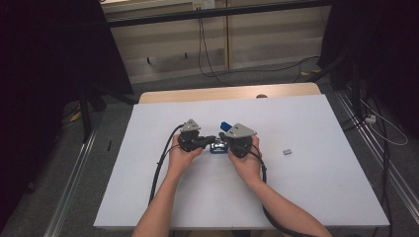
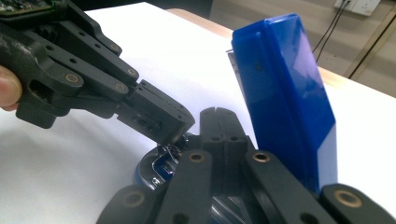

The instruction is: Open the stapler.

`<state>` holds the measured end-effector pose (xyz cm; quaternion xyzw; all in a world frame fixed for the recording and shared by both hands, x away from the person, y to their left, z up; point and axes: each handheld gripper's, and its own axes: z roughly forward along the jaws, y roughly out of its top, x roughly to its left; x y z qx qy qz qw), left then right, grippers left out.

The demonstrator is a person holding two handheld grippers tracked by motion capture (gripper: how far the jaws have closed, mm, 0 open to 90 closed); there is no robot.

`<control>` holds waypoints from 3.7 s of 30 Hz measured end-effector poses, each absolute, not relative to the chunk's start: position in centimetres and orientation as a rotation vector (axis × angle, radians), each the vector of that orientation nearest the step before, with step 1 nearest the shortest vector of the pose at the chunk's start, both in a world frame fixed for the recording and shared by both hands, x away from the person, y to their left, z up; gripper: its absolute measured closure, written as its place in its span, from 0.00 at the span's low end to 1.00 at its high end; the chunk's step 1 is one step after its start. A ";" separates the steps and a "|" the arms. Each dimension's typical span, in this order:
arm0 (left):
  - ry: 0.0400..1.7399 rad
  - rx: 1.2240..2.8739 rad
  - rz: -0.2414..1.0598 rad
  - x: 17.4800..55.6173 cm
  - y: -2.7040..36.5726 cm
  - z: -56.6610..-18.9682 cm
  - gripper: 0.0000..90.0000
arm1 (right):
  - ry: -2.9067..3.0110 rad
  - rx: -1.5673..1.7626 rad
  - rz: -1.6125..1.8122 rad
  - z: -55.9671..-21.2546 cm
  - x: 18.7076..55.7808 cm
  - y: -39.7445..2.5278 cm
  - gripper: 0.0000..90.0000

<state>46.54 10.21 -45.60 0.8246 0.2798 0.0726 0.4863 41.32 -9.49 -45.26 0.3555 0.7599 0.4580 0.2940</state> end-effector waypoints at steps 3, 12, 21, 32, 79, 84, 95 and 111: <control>0.675 2.017 0.190 46.5 10.2 -45.5 1.00 | 2.008 0.962 1.202 -45.1 41.1 -9.5 1.00; 0.679 2.004 0.187 46.4 10.3 -45.6 1.00 | 1.972 1.022 1.188 -44.0 40.9 -11.3 1.00; 0.684 1.988 0.183 46.4 10.4 -45.8 1.00 | 1.915 1.056 1.150 -43.9 40.7 -12.3 1.00; 0.685 1.981 0.176 46.4 10.5 -45.9 1.00 | 1.898 1.052 1.111 -44.2 40.7 -13.2 1.00; 0.736 1.911 0.105 46.4 10.6 -45.5 0.98 | 1.980 1.133 1.087 -45.4 41.4 -20.5 1.00; 0.717 1.908 0.074 46.2 10.5 -45.3 0.83 | 1.985 1.120 1.096 -45.0 40.7 -21.4 0.87; 0.787 1.910 0.077 46.0 11.4 -44.1 0.50 | 1.961 1.186 1.111 -44.2 39.1 -24.1 0.56; 0.848 1.950 0.129 45.6 12.7 -43.3 0.14 | 2.018 1.255 1.119 -44.6 37.1 -27.5 0.22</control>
